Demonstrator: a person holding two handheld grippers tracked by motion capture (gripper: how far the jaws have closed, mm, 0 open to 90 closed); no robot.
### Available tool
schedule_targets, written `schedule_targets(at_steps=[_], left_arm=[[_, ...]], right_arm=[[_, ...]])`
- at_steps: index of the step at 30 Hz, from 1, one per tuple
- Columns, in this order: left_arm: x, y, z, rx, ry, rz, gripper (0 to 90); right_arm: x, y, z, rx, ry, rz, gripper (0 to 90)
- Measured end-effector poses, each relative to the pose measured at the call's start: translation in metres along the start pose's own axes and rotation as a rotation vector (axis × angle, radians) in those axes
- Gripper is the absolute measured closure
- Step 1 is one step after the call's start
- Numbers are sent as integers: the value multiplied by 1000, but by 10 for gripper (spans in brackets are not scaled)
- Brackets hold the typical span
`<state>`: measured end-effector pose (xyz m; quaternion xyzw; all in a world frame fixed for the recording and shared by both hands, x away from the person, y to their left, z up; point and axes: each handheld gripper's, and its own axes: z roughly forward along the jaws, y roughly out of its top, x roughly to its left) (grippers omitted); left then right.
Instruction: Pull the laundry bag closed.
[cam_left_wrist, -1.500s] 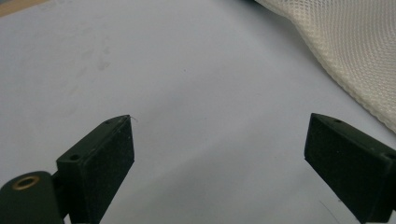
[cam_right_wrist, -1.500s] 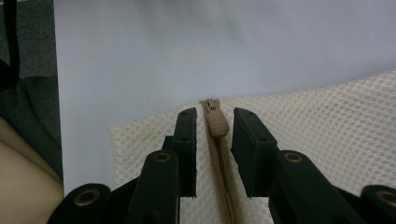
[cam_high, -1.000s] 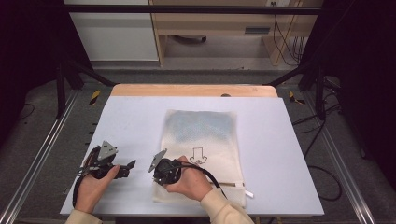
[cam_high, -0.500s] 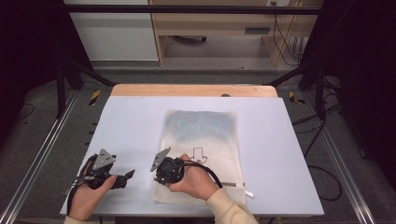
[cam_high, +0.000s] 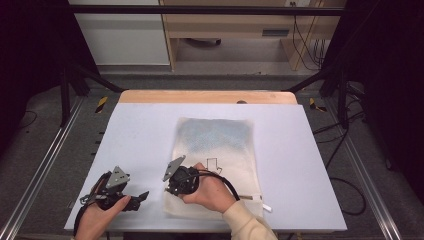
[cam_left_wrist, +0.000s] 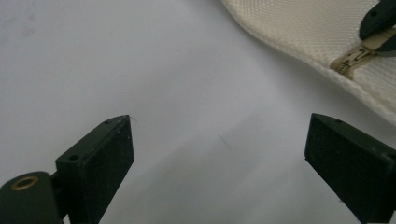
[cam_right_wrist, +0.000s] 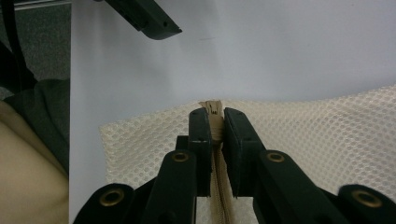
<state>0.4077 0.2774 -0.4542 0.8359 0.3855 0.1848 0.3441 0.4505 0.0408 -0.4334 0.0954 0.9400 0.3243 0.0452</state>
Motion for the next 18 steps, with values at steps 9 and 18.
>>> schedule_targets(at_steps=[9,18], left_arm=[[-13,6,1,-27,-70,-7,88],[-28,15,8,-43,-106,6,99]], right_arm=[[0,-1,0,-11,0,0,821],[0,-1,-2,-16,-6,-4,820]])
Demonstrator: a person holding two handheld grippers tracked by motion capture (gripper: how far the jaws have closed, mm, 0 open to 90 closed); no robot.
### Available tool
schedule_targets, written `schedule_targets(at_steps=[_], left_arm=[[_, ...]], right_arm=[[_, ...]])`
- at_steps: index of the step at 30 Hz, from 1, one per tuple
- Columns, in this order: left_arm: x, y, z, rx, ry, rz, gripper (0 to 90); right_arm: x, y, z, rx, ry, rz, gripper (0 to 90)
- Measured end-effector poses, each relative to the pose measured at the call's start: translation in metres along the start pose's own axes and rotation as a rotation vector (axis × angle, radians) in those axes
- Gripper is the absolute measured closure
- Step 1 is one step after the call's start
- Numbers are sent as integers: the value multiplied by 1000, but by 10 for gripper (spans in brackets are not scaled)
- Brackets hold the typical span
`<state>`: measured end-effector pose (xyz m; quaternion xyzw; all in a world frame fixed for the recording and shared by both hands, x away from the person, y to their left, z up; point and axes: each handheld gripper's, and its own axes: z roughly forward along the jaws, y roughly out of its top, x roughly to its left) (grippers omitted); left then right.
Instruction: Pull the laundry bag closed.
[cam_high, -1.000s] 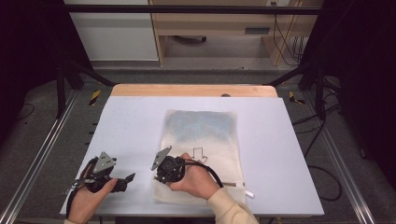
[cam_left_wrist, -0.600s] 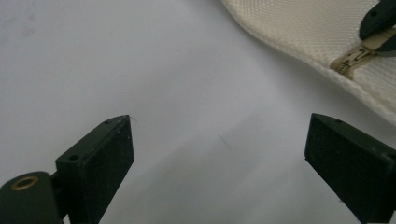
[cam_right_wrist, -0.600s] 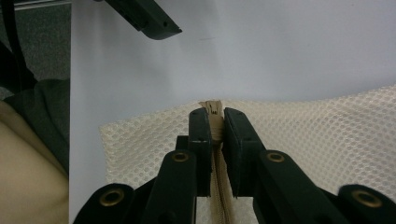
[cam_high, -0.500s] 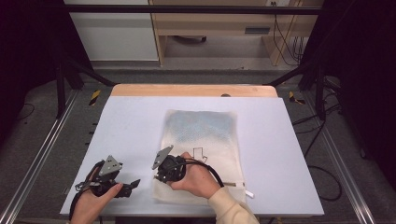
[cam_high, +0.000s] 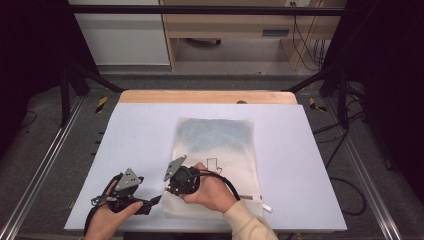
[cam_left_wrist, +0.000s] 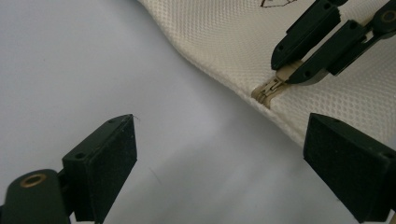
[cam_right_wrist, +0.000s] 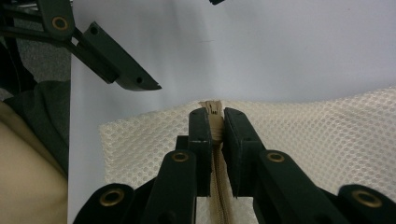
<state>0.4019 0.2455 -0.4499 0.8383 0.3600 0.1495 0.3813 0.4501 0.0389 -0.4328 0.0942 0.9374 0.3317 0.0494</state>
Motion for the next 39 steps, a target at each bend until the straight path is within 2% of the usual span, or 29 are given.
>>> schedule_targets(at_steps=[9,13,15,19,26,38,39], left_arm=[[-9,6,8,-13,-34,-6,107],[-15,8,14,12,-57,16,138],[-16,9,16,15,-55,16,145],[-14,9,19,22,-53,2,176],[-15,9,22,32,-57,1,232],[-15,10,31,52,-108,-5,314],[-15,10,31,53,-123,-5,332]], right_arm=[[0,0,0,0,-5,-13,820],[-1,0,-1,-4,-5,-7,820],[-1,0,-2,-10,-7,-4,820],[-1,0,-3,-12,-7,-4,820],[-1,1,-5,-22,-9,-2,820],[-2,1,-8,-33,-12,-2,821],[-2,2,-8,-35,-12,-2,821]])
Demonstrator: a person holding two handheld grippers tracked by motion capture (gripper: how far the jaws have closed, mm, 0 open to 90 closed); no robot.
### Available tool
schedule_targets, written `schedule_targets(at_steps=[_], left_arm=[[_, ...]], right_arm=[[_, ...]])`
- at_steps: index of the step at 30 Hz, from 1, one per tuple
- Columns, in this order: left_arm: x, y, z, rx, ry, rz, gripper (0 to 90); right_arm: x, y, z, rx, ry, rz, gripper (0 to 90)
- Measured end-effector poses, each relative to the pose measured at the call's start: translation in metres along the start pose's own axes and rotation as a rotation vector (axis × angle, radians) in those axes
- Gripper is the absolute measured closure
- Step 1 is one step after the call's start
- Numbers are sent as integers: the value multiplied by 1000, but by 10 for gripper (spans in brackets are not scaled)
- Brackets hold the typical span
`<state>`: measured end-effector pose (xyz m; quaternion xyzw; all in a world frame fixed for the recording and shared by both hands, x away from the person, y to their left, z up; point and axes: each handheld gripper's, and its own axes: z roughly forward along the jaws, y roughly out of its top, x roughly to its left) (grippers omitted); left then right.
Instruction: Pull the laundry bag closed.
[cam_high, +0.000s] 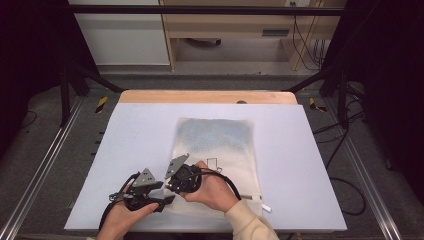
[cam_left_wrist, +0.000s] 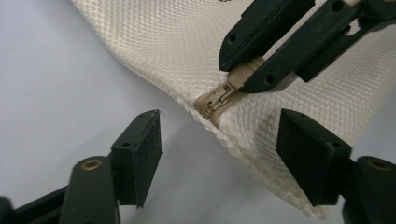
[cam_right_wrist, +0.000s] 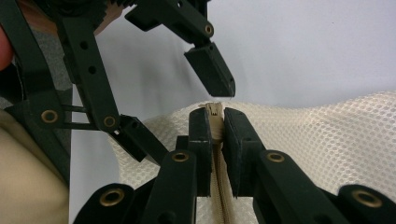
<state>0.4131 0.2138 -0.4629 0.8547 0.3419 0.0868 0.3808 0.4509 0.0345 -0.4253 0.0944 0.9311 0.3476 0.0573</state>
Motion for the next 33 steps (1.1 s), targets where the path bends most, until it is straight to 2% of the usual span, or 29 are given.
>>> schedule_targets(at_steps=[5,8,14,19,23,25,33], left_arm=[[0,1,2,5,-19,-4,369],[-1,2,4,8,-28,11,407],[2,3,7,4,-53,-8,448],[2,4,9,-2,-72,-19,460],[3,5,11,10,-80,-11,457],[3,6,13,4,-87,-28,459],[5,6,18,22,-108,-31,486]], right_arm=[[0,1,-1,-2,-1,4,821],[0,1,-2,-7,-3,9,821],[0,1,-3,-6,-6,7,821],[-1,1,-3,-10,-7,9,821],[-1,1,-3,-9,-7,8,821],[-1,1,-3,-10,-7,10,821],[-1,1,-3,-11,-7,1,820]])
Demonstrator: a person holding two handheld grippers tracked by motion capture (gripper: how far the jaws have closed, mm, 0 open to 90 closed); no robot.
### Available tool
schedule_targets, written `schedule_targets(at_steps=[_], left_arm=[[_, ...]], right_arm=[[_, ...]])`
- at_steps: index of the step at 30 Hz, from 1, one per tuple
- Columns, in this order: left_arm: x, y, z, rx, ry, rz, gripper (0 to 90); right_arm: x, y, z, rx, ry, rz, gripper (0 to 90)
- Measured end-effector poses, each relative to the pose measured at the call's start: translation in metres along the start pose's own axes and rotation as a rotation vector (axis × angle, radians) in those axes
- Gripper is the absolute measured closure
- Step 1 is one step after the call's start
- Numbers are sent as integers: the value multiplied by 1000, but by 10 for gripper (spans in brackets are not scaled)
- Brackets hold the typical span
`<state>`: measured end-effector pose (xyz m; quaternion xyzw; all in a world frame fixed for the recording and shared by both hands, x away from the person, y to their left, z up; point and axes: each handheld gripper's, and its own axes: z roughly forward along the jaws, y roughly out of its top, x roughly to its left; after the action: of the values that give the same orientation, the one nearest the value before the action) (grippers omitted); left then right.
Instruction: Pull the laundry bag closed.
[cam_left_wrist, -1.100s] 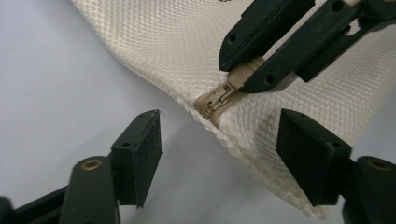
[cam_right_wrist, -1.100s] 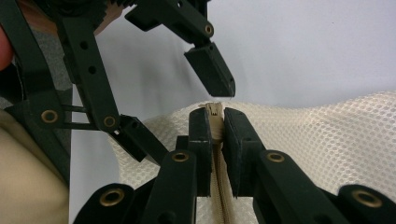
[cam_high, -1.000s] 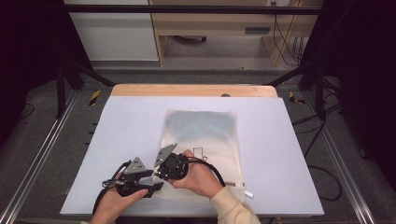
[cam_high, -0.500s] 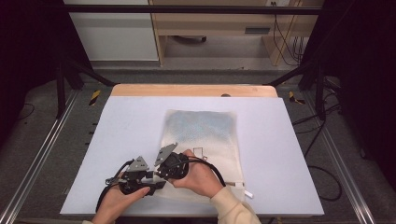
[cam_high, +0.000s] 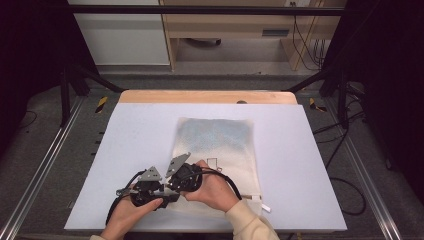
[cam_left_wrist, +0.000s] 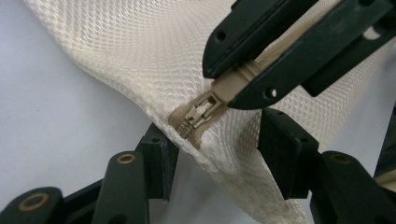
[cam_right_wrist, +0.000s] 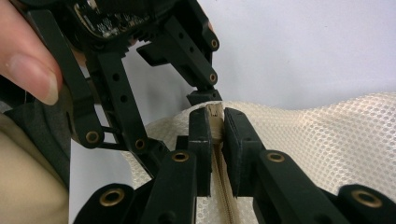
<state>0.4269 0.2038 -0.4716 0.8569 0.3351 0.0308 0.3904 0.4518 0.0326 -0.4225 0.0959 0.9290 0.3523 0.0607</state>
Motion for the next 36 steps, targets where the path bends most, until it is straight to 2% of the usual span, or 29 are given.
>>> schedule_targets(at_steps=[7,14,15,16,19,36], left_arm=[[1,1,2,7,-12,8,500],[1,1,6,5,-14,0,519],[2,2,5,15,-15,12,526],[1,2,6,5,-13,-1,533],[2,2,7,9,-11,0,550],[4,3,8,11,-33,-23,716]], right_arm=[[-1,0,-1,-5,4,6,821],[-1,0,-1,-2,4,5,821],[-1,0,-1,-2,4,6,821],[-1,0,-1,-3,5,6,821],[-1,-1,-1,-3,5,7,821],[-1,-1,-2,7,4,9,821]])
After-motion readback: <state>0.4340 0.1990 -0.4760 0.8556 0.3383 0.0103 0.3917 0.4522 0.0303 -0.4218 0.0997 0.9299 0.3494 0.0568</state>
